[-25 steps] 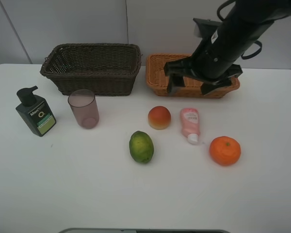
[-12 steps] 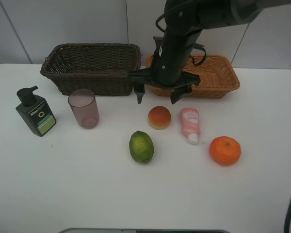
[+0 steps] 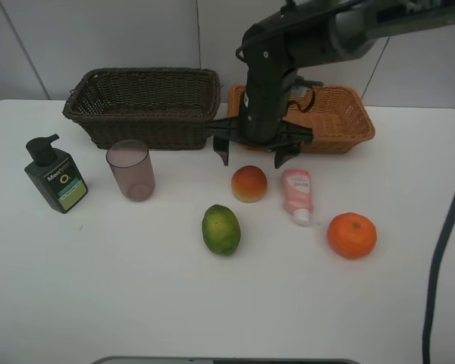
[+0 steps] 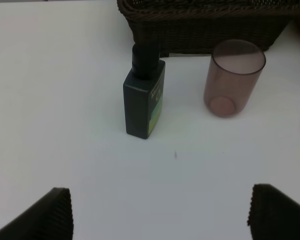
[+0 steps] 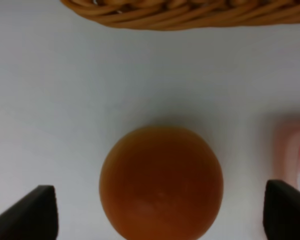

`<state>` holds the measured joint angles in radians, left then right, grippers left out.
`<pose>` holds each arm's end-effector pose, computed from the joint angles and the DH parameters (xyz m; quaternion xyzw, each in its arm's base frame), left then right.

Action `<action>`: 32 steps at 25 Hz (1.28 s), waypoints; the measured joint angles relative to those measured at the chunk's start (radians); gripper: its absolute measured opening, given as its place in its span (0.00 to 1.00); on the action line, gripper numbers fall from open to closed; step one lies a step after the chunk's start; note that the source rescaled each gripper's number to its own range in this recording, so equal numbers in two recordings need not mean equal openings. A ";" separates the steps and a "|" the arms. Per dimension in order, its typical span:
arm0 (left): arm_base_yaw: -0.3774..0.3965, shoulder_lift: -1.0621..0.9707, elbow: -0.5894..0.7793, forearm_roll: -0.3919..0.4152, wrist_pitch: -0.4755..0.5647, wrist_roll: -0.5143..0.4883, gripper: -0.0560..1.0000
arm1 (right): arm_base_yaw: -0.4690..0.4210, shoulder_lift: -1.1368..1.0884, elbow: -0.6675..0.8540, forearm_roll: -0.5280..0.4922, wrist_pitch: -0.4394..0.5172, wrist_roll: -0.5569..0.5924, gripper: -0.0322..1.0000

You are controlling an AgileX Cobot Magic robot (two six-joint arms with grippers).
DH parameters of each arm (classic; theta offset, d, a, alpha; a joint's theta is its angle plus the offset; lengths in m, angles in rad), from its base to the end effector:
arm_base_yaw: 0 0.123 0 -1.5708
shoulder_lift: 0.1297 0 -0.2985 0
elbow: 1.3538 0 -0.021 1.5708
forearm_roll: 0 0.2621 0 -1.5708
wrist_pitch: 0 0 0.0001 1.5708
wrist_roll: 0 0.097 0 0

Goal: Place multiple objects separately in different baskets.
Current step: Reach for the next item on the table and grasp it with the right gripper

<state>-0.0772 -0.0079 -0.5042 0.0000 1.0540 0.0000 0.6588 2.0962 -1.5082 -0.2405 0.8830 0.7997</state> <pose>-0.0046 0.0004 0.2818 0.0327 0.8476 -0.0204 0.5292 0.3595 0.2557 0.1589 0.0026 0.9907 -0.0123 0.1354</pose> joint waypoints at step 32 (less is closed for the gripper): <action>0.000 0.000 0.000 0.000 0.000 0.000 0.92 | 0.025 0.133 -0.001 -0.034 -0.059 0.053 0.22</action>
<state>-0.0772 -0.0079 -0.5042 0.0000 1.0540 0.0000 0.6840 2.2288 -1.5089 -0.2748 0.8239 0.8526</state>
